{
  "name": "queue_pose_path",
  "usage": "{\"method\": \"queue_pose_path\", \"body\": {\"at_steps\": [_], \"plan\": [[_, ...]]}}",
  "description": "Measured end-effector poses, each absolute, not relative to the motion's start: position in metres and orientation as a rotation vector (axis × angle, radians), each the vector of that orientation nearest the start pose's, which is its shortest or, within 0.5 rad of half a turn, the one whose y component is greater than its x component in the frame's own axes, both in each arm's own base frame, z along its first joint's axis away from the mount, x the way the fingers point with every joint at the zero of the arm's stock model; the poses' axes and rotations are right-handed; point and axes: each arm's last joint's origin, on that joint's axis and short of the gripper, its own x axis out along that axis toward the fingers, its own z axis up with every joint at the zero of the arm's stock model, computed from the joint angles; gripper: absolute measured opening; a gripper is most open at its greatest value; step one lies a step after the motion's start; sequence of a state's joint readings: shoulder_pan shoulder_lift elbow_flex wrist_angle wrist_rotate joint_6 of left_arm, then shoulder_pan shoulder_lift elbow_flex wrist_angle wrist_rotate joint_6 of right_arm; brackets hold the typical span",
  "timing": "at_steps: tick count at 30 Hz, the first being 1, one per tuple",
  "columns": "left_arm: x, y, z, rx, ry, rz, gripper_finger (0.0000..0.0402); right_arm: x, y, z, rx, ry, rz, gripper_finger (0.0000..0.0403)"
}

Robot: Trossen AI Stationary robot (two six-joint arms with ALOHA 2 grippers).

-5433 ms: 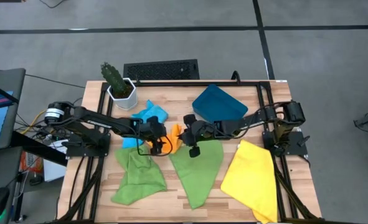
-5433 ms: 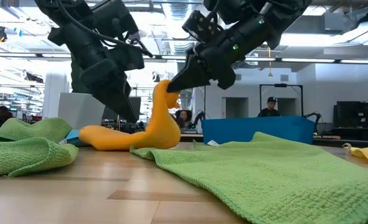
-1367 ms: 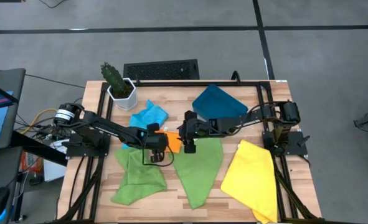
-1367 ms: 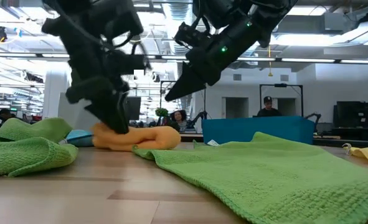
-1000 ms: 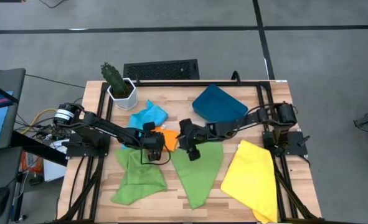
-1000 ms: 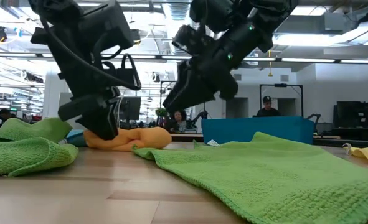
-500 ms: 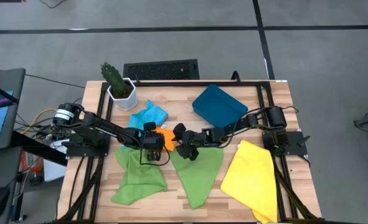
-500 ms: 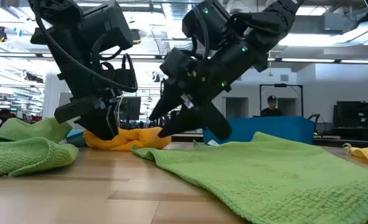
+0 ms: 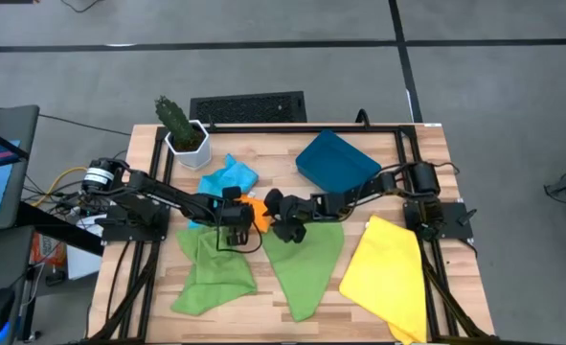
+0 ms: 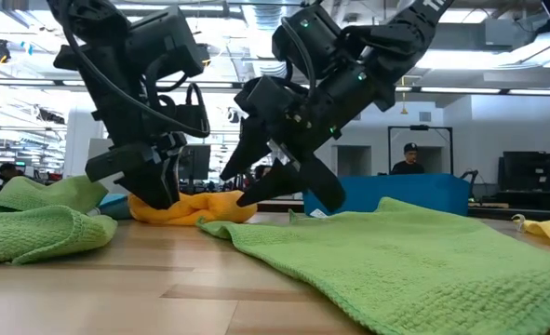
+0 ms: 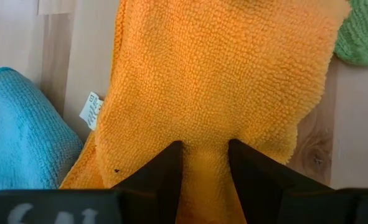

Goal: Fold microfiber towels
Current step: Put the folded orange microfiber towel into the blue bin

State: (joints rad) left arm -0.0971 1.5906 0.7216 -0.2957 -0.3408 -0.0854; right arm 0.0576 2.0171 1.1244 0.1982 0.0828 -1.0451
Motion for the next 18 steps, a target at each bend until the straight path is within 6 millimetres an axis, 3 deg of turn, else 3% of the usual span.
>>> {"method": "queue_pose_path", "body": {"at_steps": [11, 18], "plan": [[0.267, -0.016, 0.132, 0.197, 1.125, 0.256, 0.0128, 0.409, 0.012, 0.127, -1.019, 0.596, 0.400, 0.0240], [0.267, -0.016, 0.132, 0.193, 1.125, 0.252, 0.0128, 0.420, 0.009, 0.101, -1.055, 0.610, 0.419, 0.0240]]}}
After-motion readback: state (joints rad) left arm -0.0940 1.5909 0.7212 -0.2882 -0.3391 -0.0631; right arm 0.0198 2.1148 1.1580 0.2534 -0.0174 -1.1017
